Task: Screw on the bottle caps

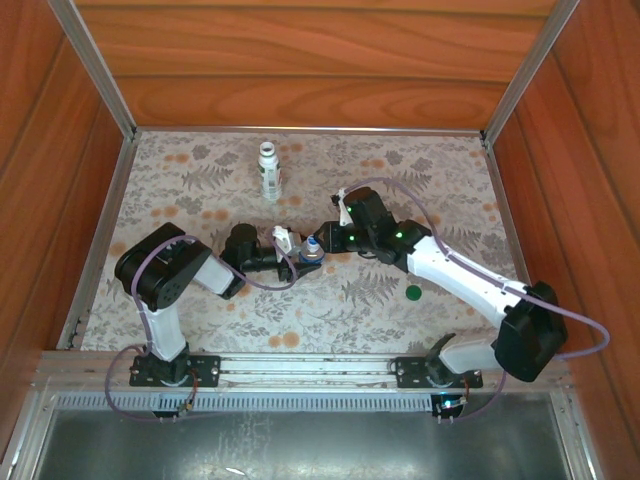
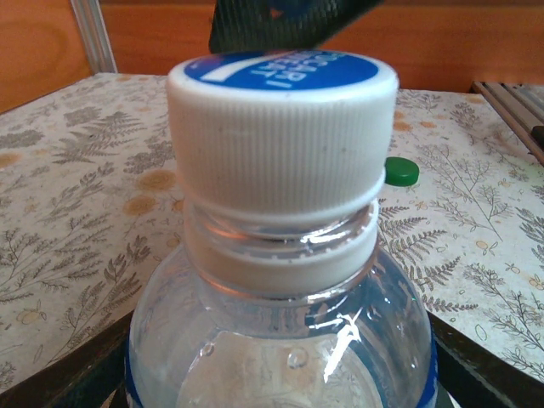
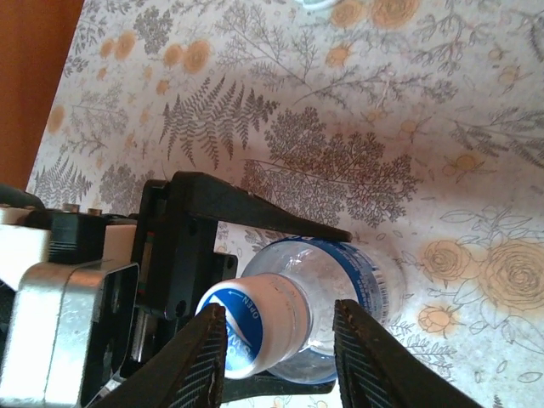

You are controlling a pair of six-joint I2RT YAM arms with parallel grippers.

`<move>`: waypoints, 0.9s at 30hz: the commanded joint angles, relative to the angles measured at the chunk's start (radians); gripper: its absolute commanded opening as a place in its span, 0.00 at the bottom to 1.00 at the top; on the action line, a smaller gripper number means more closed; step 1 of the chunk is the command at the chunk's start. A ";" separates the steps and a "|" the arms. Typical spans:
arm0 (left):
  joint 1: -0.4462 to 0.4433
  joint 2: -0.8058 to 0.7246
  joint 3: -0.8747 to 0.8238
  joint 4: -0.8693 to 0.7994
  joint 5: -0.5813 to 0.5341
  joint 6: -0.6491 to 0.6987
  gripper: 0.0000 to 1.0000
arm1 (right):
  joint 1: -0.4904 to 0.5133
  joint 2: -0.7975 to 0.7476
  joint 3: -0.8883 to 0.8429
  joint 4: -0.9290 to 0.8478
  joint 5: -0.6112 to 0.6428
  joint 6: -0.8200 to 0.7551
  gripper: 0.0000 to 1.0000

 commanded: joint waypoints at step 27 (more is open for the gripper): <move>-0.005 0.035 -0.001 -0.084 0.003 0.004 0.67 | -0.023 -0.100 -0.069 -0.006 -0.136 0.035 0.32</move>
